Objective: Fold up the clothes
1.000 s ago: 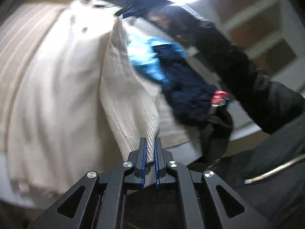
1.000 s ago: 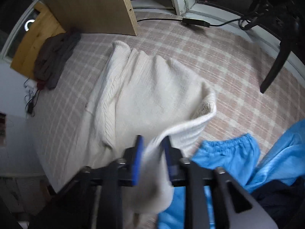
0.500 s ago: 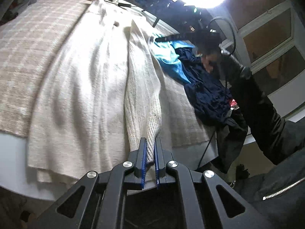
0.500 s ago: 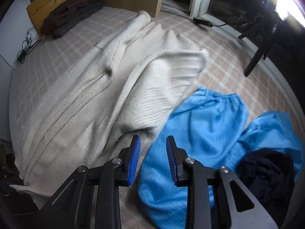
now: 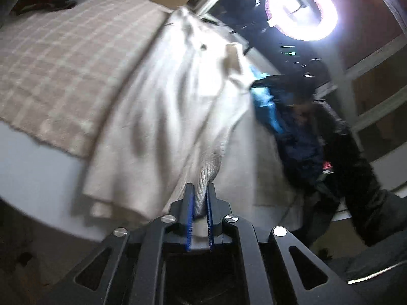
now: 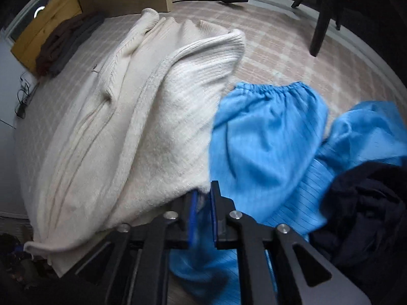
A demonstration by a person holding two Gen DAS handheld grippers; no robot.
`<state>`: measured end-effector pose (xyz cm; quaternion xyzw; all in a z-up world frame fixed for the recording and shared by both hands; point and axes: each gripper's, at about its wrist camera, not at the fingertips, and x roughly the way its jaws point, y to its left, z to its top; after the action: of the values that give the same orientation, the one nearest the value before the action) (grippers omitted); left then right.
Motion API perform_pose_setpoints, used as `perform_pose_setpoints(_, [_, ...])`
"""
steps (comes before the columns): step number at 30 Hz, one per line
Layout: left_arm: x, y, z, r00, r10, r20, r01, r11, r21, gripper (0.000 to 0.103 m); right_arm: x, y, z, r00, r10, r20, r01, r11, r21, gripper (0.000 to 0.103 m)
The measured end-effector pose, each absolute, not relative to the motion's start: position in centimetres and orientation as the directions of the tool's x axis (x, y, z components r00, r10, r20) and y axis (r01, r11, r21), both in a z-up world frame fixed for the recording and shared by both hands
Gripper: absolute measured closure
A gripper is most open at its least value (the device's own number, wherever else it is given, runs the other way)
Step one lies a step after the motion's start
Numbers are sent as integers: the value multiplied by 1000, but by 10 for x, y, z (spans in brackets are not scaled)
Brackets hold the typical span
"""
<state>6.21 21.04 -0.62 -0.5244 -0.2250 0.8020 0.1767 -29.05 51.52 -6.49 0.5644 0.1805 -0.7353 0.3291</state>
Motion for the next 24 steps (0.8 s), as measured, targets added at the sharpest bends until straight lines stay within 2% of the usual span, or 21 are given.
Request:
perform_pose_setpoints(4, [56, 208, -2, -389, 529, -754, -50, -829, -556, 95, -282, 502, -65, -187, -244, -952, 719, -694, 36, 87])
perform_pose_setpoints(8, [53, 177, -11, -409, 550, -728, 95, -768, -633, 95, -287, 504, -74, -173, -224, -959, 698, -715, 41, 88])
perform_pose_setpoints(10, [56, 172, -10, -409, 464, -786, 117, -827, -549, 95, -291, 509, -74, -156, -245, -957, 676, -733, 77, 88])
perform_pose_setpoints(12, [59, 185, 1, -390, 402, -829, 22, -895, -445, 91, -291, 510, -73, -157, -246, -957, 682, -728, 75, 88])
perform_pose_setpoints(14, [57, 209, 14, -369, 381, -848, -109, -924, -368, 68, -290, 509, -72, -158, -241, -958, 684, -726, 69, 88])
perform_pose_setpoints(16, [54, 239, 22, -350, 377, -858, -254, -920, -300, 61, -291, 508, -72, -154, -240, -959, 683, -727, 72, 88])
perform_pose_setpoints(20, [50, 299, 20, -289, 346, -892, -484, -857, -175, 60, -290, 505, -70, -156, -228, -961, 690, -721, 59, 88])
perform_pose_setpoints(24, [54, 343, 1, -243, 302, -922, -632, -770, -86, 60, -285, 502, -68, -158, -223, -962, 697, -716, 52, 88])
